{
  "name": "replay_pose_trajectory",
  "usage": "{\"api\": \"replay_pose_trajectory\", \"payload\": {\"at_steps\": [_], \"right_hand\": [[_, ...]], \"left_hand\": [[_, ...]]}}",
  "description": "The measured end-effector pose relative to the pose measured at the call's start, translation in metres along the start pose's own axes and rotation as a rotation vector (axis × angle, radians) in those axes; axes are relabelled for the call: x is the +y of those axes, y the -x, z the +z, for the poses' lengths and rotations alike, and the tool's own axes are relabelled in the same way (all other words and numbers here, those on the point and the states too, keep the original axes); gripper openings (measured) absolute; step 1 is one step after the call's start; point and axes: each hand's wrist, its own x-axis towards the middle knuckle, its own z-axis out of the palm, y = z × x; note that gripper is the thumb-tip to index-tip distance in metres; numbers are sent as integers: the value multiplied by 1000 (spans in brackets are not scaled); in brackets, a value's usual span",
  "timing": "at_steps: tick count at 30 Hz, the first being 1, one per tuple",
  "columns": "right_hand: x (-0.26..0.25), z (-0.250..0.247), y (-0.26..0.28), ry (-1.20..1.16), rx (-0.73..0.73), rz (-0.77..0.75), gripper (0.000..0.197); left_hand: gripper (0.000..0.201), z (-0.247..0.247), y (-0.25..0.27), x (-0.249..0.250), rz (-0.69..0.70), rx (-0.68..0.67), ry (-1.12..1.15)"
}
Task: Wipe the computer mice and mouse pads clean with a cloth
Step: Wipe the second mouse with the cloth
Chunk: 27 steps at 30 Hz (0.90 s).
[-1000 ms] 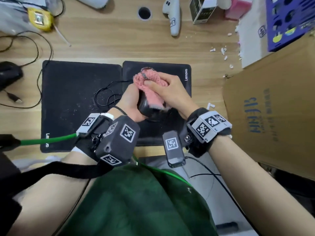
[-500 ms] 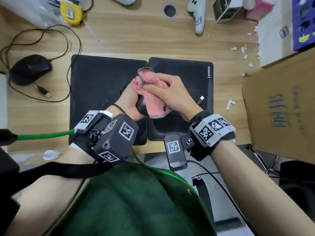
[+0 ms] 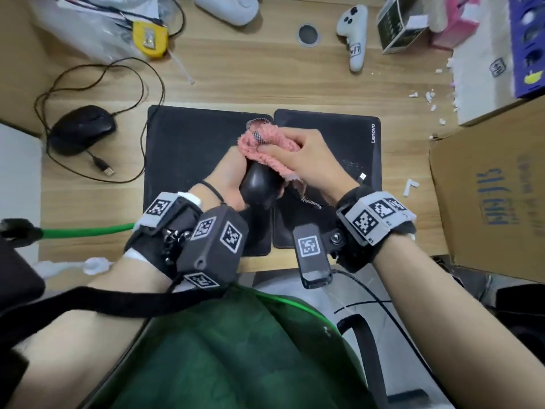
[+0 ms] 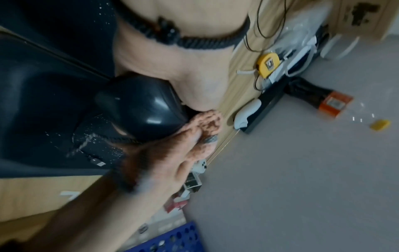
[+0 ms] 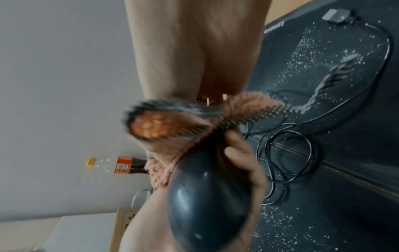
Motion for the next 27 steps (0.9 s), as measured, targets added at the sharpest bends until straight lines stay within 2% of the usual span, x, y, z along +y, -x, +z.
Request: {"api": "replay_pose_trajectory", "payload": {"at_steps": [2, 3, 6, 7, 9, 12, 14, 18, 21, 24, 27], "right_hand": [[0, 2, 8, 17, -78, -44, 24], [1, 3, 14, 47, -133, -57, 24], [9, 10, 31, 281, -248, -58, 24], [12, 10, 36, 335, -246, -65, 26], [17, 8, 40, 346, -224, -71, 30], [17, -1, 41, 254, -231, -72, 32], [13, -4, 40, 194, -214, -83, 29], [5, 2, 27, 165, -132, -80, 27], [4, 2, 10, 158, -44, -60, 23], [3, 0, -3, 189, 65, -28, 31], [-1, 7, -1, 206, 2, -39, 30]], "left_hand": [[53, -14, -5, 9, -5, 56, 133], [50, -19, -6, 13, 2, 109, 202], [24, -30, -16, 14, 92, 201, 344], [19, -28, -13, 16, 101, 221, 349], [19, -25, -11, 11, 206, 260, 253], [27, -15, -13, 6, 89, 228, 279], [32, -11, -12, 3, 43, 294, 162], [59, -8, -1, -12, 12, 79, 132], [45, -2, 5, -13, 25, 3, 132], [40, -4, 11, -10, 11, 7, 42], [38, -14, 17, -1, 53, 27, 55]]}}
